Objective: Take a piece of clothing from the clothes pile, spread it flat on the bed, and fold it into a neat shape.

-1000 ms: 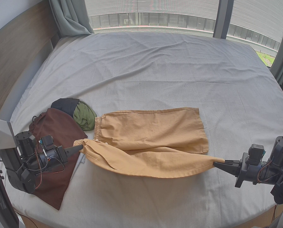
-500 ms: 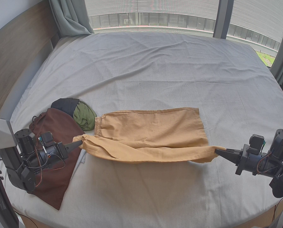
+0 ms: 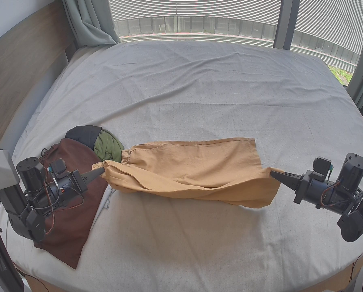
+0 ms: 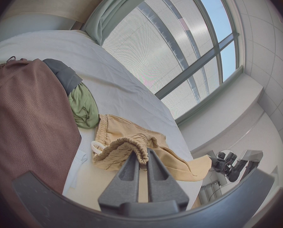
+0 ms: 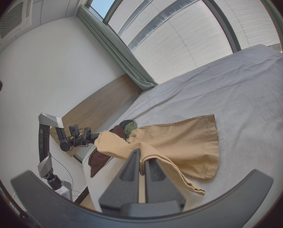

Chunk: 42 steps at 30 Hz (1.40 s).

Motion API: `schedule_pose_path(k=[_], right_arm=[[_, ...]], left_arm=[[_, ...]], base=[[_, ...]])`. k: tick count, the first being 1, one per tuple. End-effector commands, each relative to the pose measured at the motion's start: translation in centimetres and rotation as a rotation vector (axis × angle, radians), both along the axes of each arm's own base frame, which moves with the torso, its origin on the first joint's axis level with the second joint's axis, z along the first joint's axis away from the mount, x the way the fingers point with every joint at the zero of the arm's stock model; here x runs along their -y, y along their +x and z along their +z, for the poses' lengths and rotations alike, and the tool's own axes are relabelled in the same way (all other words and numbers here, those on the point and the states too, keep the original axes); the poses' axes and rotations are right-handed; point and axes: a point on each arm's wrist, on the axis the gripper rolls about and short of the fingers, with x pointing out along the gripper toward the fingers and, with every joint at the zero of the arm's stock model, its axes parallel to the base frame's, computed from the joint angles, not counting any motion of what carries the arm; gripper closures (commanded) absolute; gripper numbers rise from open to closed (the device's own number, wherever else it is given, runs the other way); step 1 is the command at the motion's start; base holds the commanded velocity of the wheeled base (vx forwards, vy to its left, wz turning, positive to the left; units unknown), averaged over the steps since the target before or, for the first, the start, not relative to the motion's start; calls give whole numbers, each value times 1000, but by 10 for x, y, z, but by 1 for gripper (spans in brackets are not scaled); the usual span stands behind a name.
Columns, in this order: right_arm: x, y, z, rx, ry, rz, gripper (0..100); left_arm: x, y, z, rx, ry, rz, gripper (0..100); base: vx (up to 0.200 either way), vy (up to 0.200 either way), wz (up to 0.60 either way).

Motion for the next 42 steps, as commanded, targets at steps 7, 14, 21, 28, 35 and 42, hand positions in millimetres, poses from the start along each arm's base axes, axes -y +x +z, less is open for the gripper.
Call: schedule_pose_path(k=[7, 14, 21, 28, 35, 42], right_arm=[[-2, 17, -3, 9, 6, -5, 100], [-2, 25, 1, 24, 23, -12, 100], [-3, 40, 4, 27, 62, -47, 100], [-2, 58, -1, 16, 89, -61, 100], [-4, 75, 5, 34, 137, -63, 100], [5, 95, -1, 43, 145, -98, 100]], left_arm=[[1, 8, 9, 21, -37, 32, 100], [4, 11, 11, 38, -36, 41, 100], [16, 22, 20, 66, -73, 100, 100], [21, 36, 17, 81, -80, 105, 100], [22, 52, 9, 86, -83, 142, 100], [22, 58, 6, 90, -87, 145, 100]], base=[[0, 0, 0], [0, 0, 0], [0, 0, 0], [0, 0, 0], [0, 0, 0], [0, 0, 0]])
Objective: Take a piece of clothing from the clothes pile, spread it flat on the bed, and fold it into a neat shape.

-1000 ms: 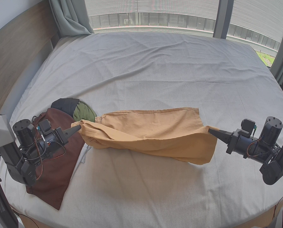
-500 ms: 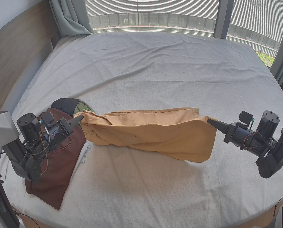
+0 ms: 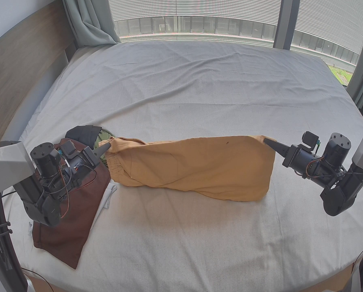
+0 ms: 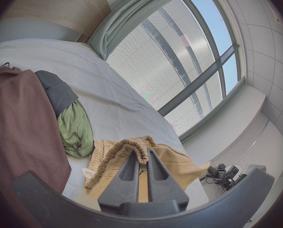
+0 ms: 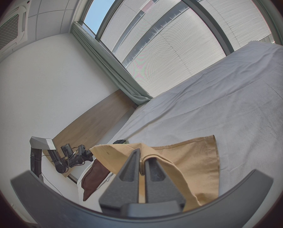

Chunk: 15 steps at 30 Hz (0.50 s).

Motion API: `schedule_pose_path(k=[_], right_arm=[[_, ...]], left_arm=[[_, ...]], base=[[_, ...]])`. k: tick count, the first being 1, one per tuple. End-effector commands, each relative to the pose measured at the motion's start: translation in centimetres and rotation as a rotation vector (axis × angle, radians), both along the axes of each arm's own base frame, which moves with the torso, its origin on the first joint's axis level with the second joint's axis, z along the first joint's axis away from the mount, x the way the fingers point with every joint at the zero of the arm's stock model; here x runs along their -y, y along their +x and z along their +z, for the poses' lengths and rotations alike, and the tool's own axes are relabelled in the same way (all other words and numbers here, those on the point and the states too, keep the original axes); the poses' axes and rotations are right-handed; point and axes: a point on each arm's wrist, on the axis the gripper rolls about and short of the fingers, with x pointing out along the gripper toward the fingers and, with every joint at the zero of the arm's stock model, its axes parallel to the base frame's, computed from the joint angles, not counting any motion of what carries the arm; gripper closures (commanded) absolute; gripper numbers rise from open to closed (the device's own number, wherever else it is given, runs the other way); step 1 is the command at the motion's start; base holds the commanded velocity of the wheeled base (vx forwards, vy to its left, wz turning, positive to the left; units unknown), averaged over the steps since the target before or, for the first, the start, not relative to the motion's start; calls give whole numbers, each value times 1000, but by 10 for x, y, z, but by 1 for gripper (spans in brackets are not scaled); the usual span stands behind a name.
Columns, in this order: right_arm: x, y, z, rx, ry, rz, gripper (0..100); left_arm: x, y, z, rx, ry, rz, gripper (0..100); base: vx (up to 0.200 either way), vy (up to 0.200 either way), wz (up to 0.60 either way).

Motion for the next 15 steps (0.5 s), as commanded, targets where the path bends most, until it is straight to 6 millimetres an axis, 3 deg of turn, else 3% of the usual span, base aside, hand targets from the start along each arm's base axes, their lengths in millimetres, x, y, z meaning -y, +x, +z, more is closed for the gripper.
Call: schedule_pose_path(k=[1, 15], right_arm=[[5, 12, -8, -6, 1, -19, 100], [3, 38, -15, 6, 2, -21, 100]], left_arm=[[0, 5, -5, -8, -8, 2, 100], [1, 18, -8, 3, -30, 1, 100]], base=[[0, 0, 0], [0, 0, 0]])
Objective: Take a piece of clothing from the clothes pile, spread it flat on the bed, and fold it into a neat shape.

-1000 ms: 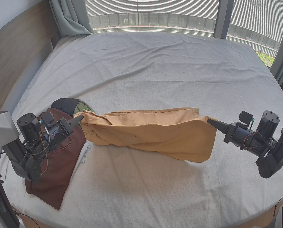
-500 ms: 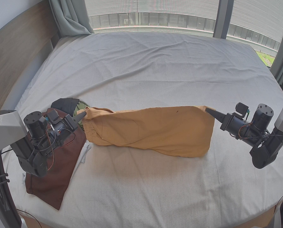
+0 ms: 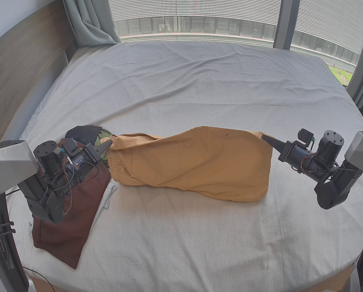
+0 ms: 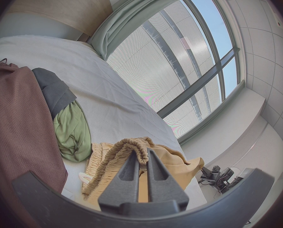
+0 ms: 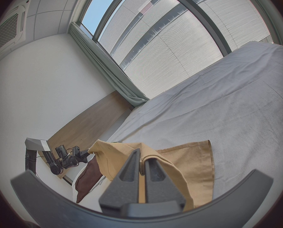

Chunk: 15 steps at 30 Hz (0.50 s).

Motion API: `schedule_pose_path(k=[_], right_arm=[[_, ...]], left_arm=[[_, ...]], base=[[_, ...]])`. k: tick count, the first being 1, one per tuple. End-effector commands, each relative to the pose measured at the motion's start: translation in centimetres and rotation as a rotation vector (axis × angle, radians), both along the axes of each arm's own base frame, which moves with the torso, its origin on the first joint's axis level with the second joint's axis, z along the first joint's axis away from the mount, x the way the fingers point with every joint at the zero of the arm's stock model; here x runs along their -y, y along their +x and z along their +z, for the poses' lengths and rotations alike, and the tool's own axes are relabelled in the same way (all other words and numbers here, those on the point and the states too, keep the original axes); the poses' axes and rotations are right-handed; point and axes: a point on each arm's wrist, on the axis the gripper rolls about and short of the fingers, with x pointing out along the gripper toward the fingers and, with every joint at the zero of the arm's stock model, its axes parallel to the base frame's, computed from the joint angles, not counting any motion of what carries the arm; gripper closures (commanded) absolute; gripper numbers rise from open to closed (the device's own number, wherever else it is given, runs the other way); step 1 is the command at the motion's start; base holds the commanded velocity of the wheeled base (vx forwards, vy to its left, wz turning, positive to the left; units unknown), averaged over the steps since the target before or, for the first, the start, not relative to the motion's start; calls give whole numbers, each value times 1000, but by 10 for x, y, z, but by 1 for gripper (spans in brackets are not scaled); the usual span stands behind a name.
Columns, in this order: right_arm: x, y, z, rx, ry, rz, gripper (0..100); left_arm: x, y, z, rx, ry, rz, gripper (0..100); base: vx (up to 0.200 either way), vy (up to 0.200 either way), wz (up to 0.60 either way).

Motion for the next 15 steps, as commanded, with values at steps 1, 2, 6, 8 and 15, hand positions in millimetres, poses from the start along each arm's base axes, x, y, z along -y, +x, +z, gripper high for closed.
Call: schedule_pose_path(k=[1, 2, 6, 8, 15], right_arm=[[-2, 10, -6, 1, 0, 3, 100], [-2, 11, -6, 3, 0, 3, 100], [-4, 18, -6, -3, -1, 5, 100], [-5, 24, -5, 9, 1, 6, 100], [-8, 40, -12, 5, 2, 8, 100]], left_arm=[[0, 6, -5, -2, 1, 0, 100], [1, 7, -5, 2, 1, 1, 100], [1, 14, -9, 5, -2, 15, 100], [1, 18, -10, 11, -2, 21, 100], [2, 27, -19, 9, -7, 21, 100]], base=[[0, 0, 0], [0, 0, 0], [0, 0, 0], [0, 0, 0], [0, 0, 0]])
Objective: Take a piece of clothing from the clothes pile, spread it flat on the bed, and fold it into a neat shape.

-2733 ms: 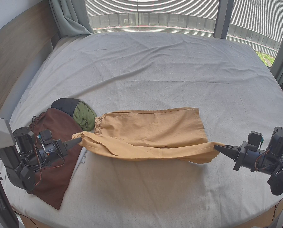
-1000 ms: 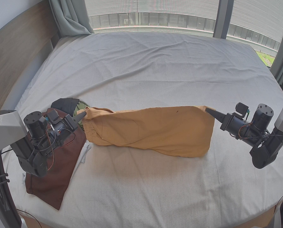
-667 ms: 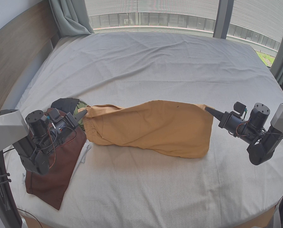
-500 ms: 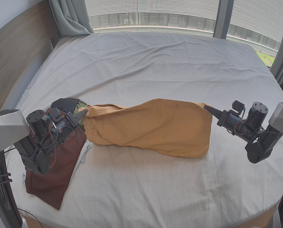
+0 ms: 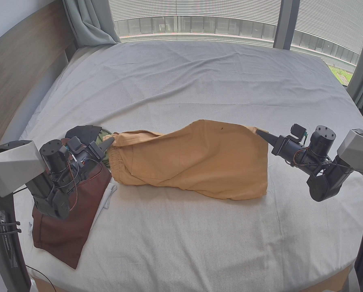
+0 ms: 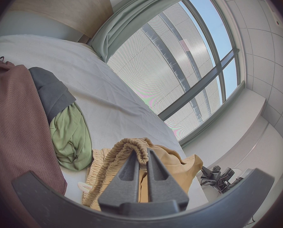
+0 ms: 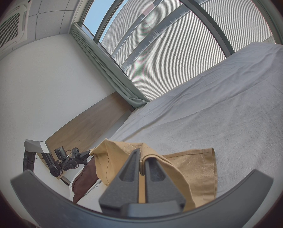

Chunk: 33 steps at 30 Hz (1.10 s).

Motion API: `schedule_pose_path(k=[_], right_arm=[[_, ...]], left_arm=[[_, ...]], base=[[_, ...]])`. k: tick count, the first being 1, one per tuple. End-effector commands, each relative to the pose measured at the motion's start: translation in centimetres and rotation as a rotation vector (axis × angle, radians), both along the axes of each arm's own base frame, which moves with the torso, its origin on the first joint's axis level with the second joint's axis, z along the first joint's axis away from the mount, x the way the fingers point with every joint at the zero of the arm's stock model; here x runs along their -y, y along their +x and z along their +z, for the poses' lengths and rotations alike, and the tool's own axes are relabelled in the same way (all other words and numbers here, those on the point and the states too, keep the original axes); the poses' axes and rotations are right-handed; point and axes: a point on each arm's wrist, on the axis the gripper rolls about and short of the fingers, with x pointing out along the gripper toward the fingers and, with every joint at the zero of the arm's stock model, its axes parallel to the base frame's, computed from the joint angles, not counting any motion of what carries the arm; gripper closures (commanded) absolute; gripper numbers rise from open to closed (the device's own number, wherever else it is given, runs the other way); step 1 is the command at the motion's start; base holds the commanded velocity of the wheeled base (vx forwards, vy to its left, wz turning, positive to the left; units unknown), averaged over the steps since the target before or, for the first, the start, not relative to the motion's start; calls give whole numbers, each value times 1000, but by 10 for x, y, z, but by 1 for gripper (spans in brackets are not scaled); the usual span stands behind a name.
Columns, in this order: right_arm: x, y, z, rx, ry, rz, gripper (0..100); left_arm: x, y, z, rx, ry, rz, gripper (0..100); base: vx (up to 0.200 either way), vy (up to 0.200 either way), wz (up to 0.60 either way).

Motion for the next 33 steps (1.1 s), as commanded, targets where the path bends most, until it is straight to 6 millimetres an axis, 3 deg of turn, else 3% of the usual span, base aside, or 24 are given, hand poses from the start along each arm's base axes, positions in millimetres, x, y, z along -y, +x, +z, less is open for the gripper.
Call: schedule_pose_path(k=[1, 27, 33], right_arm=[[-2, 11, -8, -9, -1, 2, 100], [-1, 41, -29, -1, 0, -7, 100], [-1, 44, -30, 5, 0, -9, 100]], left_arm=[[1, 7, -11, -15, -1, 0, 100], [11, 36, -36, -2, -19, -14, 100], [16, 40, -33, 7, -35, -26, 100]], base=[[0, 0, 0], [0, 0, 0], [0, 0, 0]])
